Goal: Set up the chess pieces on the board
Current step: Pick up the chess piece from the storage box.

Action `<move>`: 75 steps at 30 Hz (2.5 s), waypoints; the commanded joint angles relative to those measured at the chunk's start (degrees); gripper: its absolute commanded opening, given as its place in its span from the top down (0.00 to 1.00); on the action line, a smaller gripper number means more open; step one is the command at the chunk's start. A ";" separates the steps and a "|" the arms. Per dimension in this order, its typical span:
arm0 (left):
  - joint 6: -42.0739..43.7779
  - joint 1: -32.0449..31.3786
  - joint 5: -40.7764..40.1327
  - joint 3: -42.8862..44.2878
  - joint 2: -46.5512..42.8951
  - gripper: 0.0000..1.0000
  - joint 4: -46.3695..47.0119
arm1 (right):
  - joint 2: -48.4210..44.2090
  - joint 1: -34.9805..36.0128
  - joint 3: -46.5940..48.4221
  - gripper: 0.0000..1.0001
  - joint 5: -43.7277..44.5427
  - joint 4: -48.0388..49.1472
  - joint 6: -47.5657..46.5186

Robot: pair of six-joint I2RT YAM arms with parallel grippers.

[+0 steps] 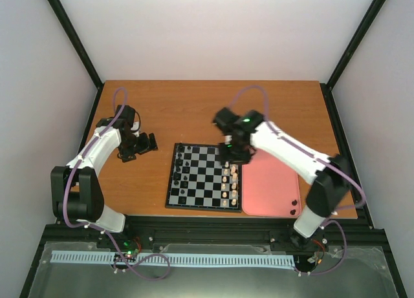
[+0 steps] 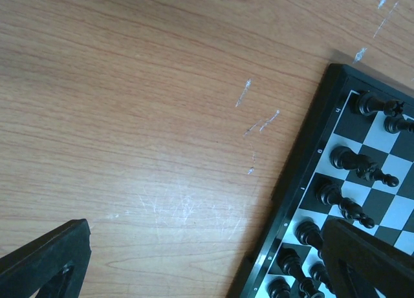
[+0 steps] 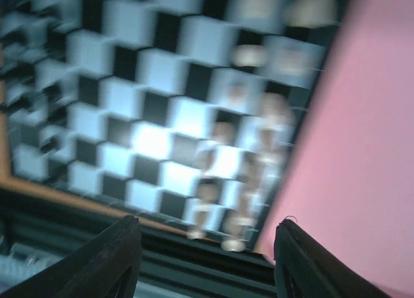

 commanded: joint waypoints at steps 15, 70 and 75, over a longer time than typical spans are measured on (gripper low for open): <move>-0.35 -0.47 2.57 1.34 0.48 0.00 1.11 | -29.27 -44.56 -44.87 0.45 3.01 9.19 8.15; 0.08 -0.68 0.66 1.16 1.66 0.00 0.74 | -27.18 -37.74 -40.15 0.97 0.78 8.88 3.61; 0.12 -0.67 0.37 1.45 1.73 0.00 0.58 | -18.34 -15.63 -26.93 0.97 4.42 7.38 8.86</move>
